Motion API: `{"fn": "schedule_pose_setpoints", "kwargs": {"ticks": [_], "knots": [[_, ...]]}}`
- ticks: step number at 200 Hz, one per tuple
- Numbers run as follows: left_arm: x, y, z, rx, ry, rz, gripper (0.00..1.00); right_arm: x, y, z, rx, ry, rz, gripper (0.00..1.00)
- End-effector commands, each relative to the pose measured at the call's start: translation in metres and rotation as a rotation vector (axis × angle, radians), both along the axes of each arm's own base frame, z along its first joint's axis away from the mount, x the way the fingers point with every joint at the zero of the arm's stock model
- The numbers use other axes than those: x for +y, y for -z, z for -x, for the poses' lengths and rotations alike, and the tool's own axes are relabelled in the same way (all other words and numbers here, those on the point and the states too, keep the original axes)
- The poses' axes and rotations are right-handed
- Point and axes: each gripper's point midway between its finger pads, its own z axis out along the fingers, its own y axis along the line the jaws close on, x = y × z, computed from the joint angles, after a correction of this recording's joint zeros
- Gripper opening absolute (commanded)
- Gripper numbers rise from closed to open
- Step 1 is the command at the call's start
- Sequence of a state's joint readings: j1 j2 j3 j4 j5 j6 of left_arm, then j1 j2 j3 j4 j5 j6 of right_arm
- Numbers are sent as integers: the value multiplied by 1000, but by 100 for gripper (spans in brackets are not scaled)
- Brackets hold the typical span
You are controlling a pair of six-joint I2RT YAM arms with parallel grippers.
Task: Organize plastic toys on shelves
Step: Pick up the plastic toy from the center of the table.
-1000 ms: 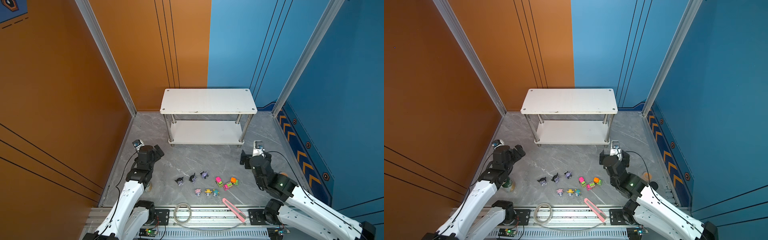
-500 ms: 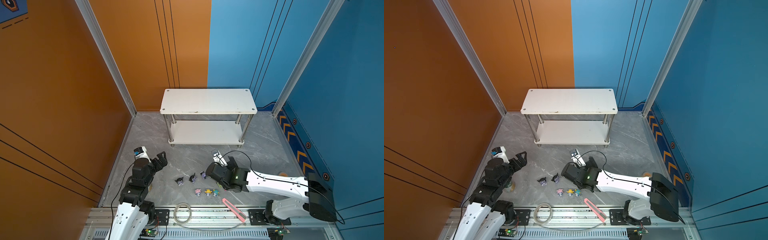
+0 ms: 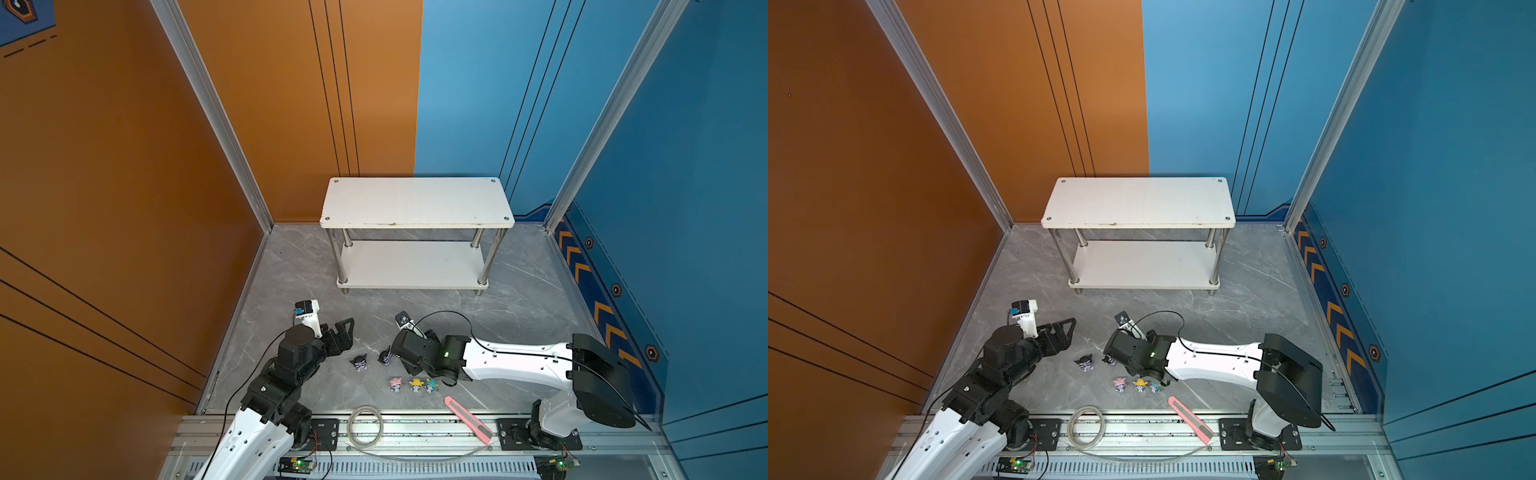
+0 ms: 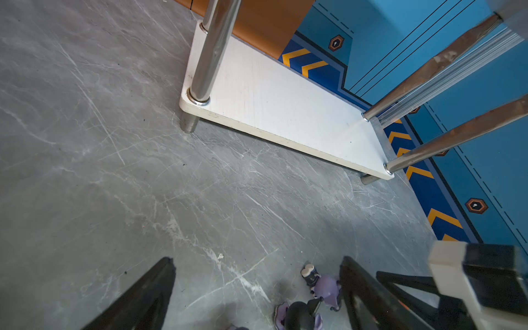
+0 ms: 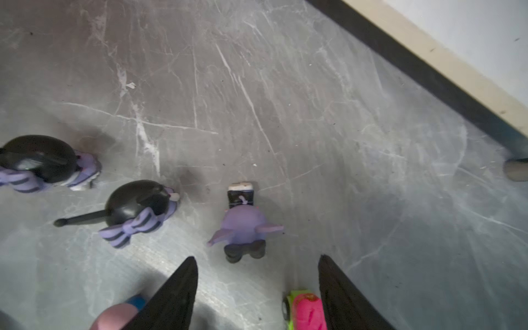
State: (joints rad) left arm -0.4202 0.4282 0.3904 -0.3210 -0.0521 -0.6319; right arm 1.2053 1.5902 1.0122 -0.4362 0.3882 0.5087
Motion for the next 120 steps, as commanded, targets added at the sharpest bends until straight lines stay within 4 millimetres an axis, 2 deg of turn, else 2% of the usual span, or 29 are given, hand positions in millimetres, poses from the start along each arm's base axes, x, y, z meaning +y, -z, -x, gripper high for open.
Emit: {"fn": "schedule_pose_setpoints", "kwargs": {"ticks": [1, 66, 120], "knots": [[-1, -3, 0, -39, 11, -7, 93, 21, 1, 7, 65, -21, -70, 63], [0, -2, 1, -33, 19, -19, 91, 24, 15, 1, 123, 12, -99, 57], [-4, -4, -3, -41, 36, -25, 91, 16, 13, -4, 113, 42, -102, 64]]}}
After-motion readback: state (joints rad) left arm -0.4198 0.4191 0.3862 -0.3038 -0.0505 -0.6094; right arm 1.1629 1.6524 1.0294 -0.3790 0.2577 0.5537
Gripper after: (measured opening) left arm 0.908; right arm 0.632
